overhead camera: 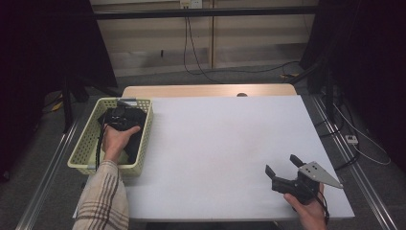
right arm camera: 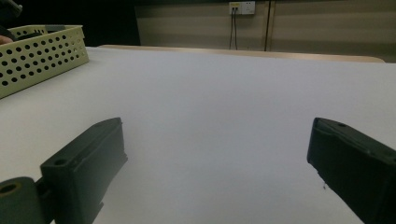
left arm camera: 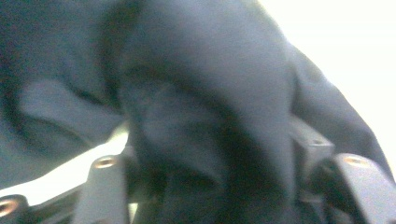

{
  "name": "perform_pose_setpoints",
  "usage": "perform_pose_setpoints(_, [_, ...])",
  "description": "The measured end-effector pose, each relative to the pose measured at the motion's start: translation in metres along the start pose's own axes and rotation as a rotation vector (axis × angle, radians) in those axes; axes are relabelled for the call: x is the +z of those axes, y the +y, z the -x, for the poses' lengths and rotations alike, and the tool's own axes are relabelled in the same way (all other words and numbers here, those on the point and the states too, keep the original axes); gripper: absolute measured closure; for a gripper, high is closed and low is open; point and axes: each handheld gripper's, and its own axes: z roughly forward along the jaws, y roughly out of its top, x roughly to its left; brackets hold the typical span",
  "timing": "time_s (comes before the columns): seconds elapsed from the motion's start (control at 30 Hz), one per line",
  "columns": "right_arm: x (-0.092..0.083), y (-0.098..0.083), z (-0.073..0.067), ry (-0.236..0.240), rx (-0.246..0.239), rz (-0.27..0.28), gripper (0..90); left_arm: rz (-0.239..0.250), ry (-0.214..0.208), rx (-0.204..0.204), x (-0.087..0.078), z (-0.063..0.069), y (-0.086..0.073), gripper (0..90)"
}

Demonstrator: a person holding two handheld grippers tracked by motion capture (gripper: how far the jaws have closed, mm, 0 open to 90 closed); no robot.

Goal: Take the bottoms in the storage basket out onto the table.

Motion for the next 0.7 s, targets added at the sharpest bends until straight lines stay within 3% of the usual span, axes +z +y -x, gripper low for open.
perform_pose_setpoints(0.03, [0.0, 0.0, 0.0, 0.002, 0.002, -0.001, 4.0, 0.004, -0.024, -0.007, 0.0, 0.0, -0.001, 57.5])
perform_pose_setpoints(0.13, [0.0, 0.0, 0.0, 0.003, -0.002, 0.0, 4.1, 0.017, -0.035, -0.023, -0.001, 0.0, -0.002, 65.2])
perform_pose_setpoints(0.23, [0.0, 0.0, 0.0, 0.0, -0.002, -0.003, 4.3, 0.032, -0.016, -0.017, -0.003, 0.003, -0.001, 71.8])
perform_pose_setpoints(0.4, [0.001, 0.0, 0.0, 0.001, 0.001, -0.002, 4.3, 0.085, -0.001, 0.026, -0.011, 0.005, 0.0, 75.0])
perform_pose_setpoints(0.43, [0.001, 0.0, 0.0, 0.0, 0.0, -0.002, 4.3, 0.085, -0.001, 0.026, -0.011, 0.005, 0.0, 75.1])
perform_pose_setpoints(0.47, [0.0, 0.0, 0.0, 0.0, 0.001, -0.002, 4.3, 0.13, 0.003, 0.009, -0.015, 0.006, -0.001, 75.2])
perform_pose_setpoints(0.53, [0.001, 0.0, 0.0, 0.0, 0.0, -0.003, 4.3, 0.153, -0.002, 0.004, -0.018, 0.007, -0.001, 75.3])
perform_pose_setpoints(0.7, [0.001, 0.0, 0.001, 0.001, 0.008, -0.006, 4.4, 0.209, -0.011, 0.018, -0.023, 0.007, -0.004, 75.5])
